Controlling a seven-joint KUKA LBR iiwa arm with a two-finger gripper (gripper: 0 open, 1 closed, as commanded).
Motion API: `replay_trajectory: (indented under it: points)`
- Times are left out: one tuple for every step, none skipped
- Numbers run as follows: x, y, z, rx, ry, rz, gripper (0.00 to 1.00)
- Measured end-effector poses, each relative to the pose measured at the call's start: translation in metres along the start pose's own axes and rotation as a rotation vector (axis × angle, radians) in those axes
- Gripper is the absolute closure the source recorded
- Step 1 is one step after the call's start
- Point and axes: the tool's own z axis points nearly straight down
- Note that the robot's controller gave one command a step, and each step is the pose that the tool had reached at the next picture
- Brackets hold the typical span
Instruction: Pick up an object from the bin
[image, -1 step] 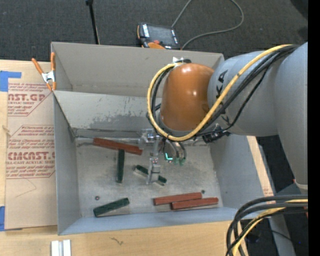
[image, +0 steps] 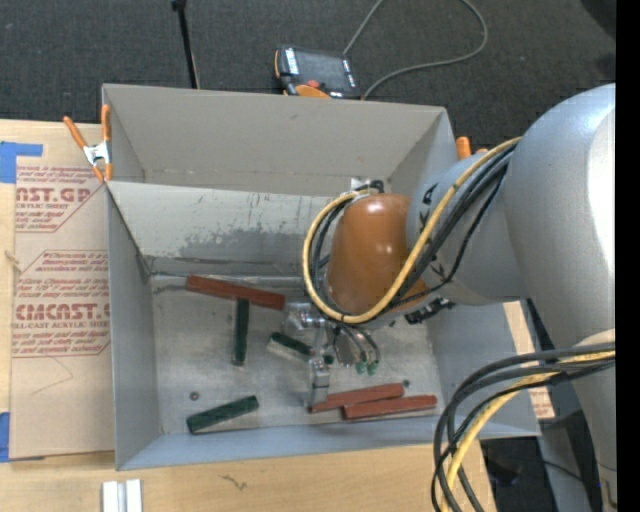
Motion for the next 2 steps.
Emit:
replay_trajectory:
  points:
    - [-0.0206, -0.0416, 0.0027, -0.001, -0.010, 0.022, 0.00]
    - [-0.0201, -0.0393, 0.0018, -0.002, -0.009, 0.019, 1.00]
